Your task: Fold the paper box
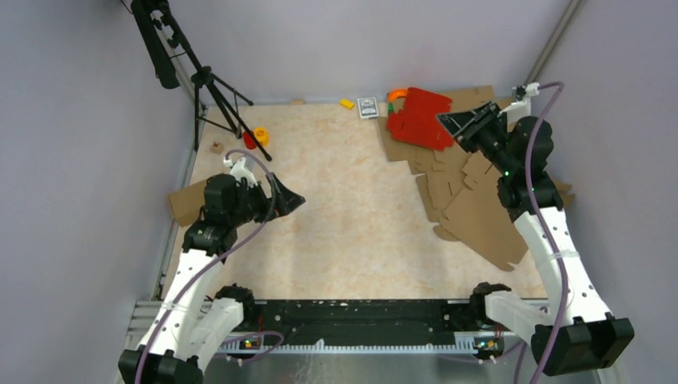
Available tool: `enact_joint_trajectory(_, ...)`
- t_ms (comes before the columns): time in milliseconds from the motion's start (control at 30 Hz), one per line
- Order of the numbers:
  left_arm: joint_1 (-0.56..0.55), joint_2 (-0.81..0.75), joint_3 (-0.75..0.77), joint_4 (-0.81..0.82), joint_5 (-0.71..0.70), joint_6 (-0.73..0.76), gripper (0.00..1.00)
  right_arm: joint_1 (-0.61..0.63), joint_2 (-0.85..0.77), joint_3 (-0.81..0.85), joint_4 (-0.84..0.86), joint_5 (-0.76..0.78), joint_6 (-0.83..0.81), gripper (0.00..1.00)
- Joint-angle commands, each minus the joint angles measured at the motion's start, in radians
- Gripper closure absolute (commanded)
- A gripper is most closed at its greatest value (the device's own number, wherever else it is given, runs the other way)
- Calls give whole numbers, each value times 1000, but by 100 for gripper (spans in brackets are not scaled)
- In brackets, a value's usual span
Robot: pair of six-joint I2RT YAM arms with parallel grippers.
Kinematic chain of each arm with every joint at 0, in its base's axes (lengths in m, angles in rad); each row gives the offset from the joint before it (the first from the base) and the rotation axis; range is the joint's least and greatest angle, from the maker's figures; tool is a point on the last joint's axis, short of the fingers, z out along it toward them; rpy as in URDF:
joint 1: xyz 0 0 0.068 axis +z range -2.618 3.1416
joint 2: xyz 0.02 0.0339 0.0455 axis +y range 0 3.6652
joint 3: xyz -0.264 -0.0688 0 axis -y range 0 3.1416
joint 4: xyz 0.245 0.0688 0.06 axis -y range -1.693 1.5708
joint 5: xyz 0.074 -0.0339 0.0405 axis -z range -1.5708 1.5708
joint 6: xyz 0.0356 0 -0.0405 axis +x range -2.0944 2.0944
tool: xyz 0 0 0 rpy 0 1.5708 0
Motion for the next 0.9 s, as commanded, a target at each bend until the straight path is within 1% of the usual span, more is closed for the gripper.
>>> enact_joint_trajectory(0,0,-29,-6,-8,4,-24,1,13,0,98,-148,180,-47,52)
enact_joint_trajectory(67,0,-39,-15,-15,9,-22,1,13,-43,68,-251,301,-80,27)
enact_joint_trajectory(100,0,-42,-20,-17,13,-19,1,12,-70,43,-291,355,-95,18)
enact_joint_trajectory(133,0,-41,-26,-18,21,-17,1,11,-94,15,-329,408,-111,14)
enact_joint_trajectory(233,-2,-30,-35,-8,49,-14,1,-5,-152,-72,-427,505,-147,11)
enact_joint_trajectory(367,-46,17,-41,33,71,-24,1,-83,-171,-174,-525,523,-208,9)
enact_joint_trajectory(500,-150,84,-32,96,29,-40,1,-176,-156,-292,-512,519,-240,9)
enact_joint_trajectory(567,-199,121,-31,136,4,-48,1,-179,-121,-325,-485,528,-230,9)
enact_joint_trajectory(600,-226,142,-35,162,-1,-51,1,-180,-93,-330,-494,556,-211,9)
enact_joint_trajectory(700,-301,216,-40,279,-31,-81,2,-179,17,-300,-596,728,-110,7)
enact_joint_trajectory(767,-387,290,-17,364,-66,-85,2,-181,64,-290,-599,770,-139,5)
enact_joint_trajectory(800,-428,330,4,384,-84,-81,2,-193,69,-299,-578,758,-153,4)
enact_joint_trajectory(867,-490,425,60,406,-110,-71,2,-248,58,-339,-513,672,-179,4)
